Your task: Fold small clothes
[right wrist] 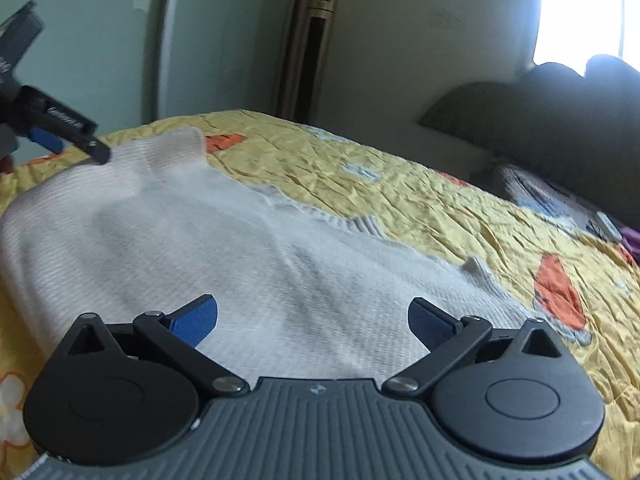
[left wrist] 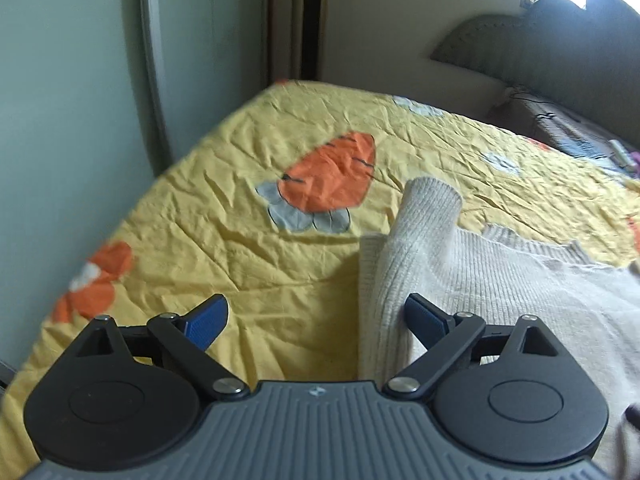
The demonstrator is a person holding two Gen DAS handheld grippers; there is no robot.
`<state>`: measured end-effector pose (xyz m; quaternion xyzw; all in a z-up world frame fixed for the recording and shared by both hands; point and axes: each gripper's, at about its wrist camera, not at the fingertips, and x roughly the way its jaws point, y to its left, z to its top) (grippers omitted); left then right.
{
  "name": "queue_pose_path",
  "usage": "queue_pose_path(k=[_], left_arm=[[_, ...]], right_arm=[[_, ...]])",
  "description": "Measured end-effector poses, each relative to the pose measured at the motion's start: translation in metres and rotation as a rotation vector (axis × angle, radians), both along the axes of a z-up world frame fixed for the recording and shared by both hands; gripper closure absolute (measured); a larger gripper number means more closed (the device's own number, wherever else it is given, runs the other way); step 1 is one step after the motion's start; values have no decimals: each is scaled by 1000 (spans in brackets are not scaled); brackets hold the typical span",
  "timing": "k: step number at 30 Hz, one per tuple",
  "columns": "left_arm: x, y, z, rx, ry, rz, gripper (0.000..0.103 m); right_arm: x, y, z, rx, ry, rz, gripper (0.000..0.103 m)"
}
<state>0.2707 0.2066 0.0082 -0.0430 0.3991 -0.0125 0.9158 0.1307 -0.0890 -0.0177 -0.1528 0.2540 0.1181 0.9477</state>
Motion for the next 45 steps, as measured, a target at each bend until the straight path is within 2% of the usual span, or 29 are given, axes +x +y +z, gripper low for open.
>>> queue_pose_path(k=[7, 11, 15, 20, 24, 27, 28, 30, 31, 32, 35, 37, 42, 45], left_arm=[[13, 23, -17, -237, 62, -88, 7], [26, 25, -32, -353, 122, -133, 7], [42, 20, -38, -396, 151, -200, 7], [65, 22, -45, -542, 197, -246, 7], [83, 27, -56, -718, 242, -225, 7], [94, 26, -61, -770, 247, -204, 8], [97, 24, -61, -770, 249, -199, 9], [101, 19, -57, -711, 260, -172, 30], [104, 16, -57, -660, 278, -151, 55], [106, 16, -57, -640, 289, -133, 62], [105, 18, -58, -624, 298, -102, 71], [99, 14, -55, -596, 285, -87, 72], [83, -2, -37, -481, 242, -44, 73], [72, -17, -18, -379, 200, -35, 73]], right_arm=[[-57, 84, 0, -275, -205, 183, 0], [-67, 116, -17, -381, -215, 248, 0], [-63, 141, -38, -508, -205, 253, 1], [-43, 162, -41, -525, -216, 198, 1], [-18, 184, -44, -526, -227, 172, 1], [-3, 198, -46, -527, -241, 177, 3], [0, 201, -45, -522, -236, 188, 5], [3, 207, -47, -510, -207, 221, 17], [3, 209, -48, -505, -193, 244, 30], [1, 211, -50, -503, -177, 275, 45], [-4, 212, -55, -505, -184, 315, 66], [-6, 211, -56, -494, -190, 326, 72], [-10, 196, -43, -410, -192, 345, 78], [-11, 183, -31, -337, -189, 344, 79]])
